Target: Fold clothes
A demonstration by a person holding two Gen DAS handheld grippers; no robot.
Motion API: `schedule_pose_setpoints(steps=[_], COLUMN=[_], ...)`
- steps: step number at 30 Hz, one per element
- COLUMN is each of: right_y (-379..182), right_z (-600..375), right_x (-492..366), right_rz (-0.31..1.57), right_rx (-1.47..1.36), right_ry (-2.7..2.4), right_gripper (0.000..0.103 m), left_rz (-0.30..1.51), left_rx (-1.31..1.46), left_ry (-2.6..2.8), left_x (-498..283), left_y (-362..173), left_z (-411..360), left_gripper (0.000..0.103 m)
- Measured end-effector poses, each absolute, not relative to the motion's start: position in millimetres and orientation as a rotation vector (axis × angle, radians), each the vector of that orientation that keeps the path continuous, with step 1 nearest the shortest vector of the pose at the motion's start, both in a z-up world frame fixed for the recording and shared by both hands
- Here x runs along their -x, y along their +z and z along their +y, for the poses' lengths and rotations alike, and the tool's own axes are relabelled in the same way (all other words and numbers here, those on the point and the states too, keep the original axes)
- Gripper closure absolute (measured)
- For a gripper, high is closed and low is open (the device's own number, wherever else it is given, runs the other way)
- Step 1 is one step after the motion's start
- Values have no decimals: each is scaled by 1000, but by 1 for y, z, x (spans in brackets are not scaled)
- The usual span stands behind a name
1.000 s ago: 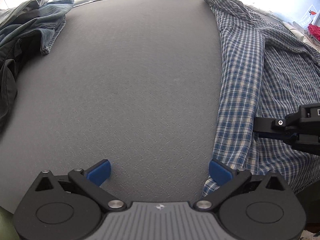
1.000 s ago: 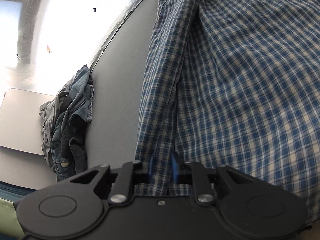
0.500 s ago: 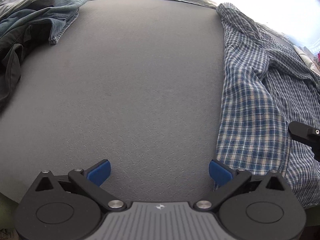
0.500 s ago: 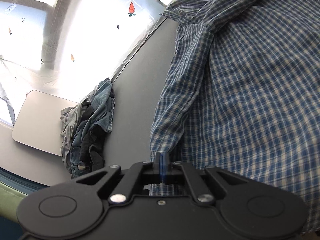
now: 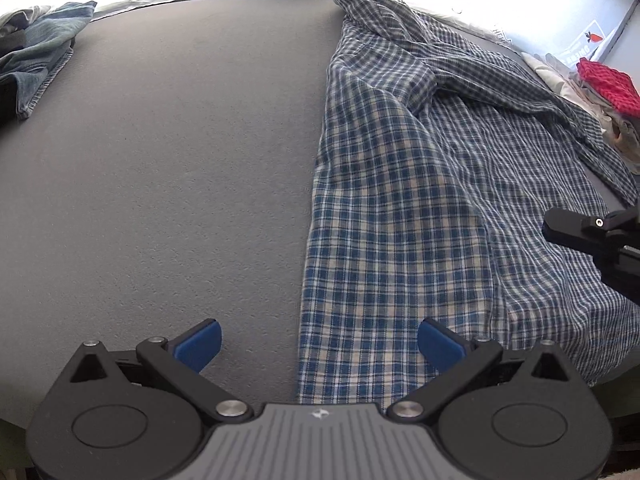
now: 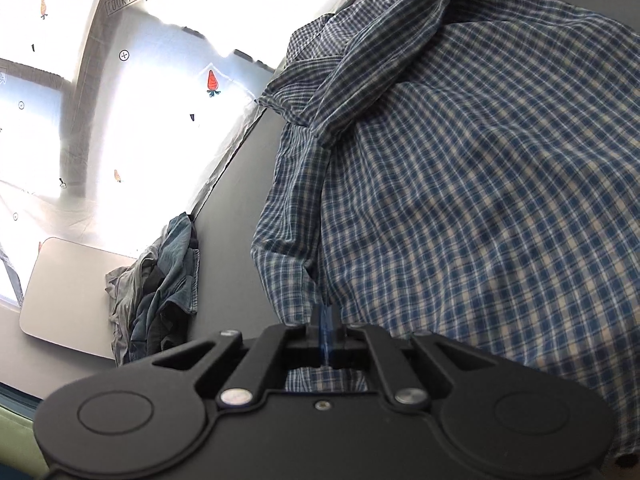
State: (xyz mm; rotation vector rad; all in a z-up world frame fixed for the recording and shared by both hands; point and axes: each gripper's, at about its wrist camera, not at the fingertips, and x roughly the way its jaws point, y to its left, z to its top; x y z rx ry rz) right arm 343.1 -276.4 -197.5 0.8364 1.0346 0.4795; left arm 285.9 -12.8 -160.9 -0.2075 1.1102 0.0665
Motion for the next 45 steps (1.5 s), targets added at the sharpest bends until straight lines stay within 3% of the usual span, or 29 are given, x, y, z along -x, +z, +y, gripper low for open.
schedule_pose_setpoints(steps=[3,9,11,13,14,18,20,24,26,30,34,37,39,41,43,45], right_y=[-206,-219,-222,-221,-218,-203,-207,-221,-219,-204,-214,-214,-204,-196,-190,-185], right_z=[-269,-242,-234,-230,-231,-244,-249,-257,-261,-275,-271,-272,-275,-283,-291,-297], right_x=[-344,-343,-342,-340,-339,-337,-339,-339,-335,-330,-332,-332,-336,-341,-347,-355], right_rz=[1097,1200,1222,1211,1191,1087,1108,1192,1180,1120,1230,1242,1201,1155,1114,1077], right_rx=[-816,-746,-713,-693,-691,-748,-755,-778,-779,-784,-617,-585,-553,-549,-546,-513], right_ry=[512,624,655,682,698,737,706,642,652,687,590,568,539,508,473,427], right_gripper=[83,71,74,99,101,101,101,92,101,101,98,87,59,56,52,34], left_rz=[1103,1081,1086,1096,1103,1130,1139,1128,1119,1132,1200,1220,1216,1195,1153,1114], left_rx=[269,365,386,412,442,548,596,679,717,732,711,707,688,679,687,697], left_ry=[89,101,88,66,42,-2,-11,5,-5,-34,-3,14,28,48,69,94], left_x=[-281,-269,-266,-263,-261,-250,-246,-238,-234,-231,-237,-244,-245,-247,-248,-252], left_y=[-162,-160,-160,-160,-161,-168,-172,-178,-177,-173,-184,-185,-182,-176,-169,-163], left_z=[-9,0,1,2,3,5,6,12,13,9,6,7,10,15,25,35], left_gripper=[8,33,36,37,43,60,83,99,101,100,93,89,82,67,64,62])
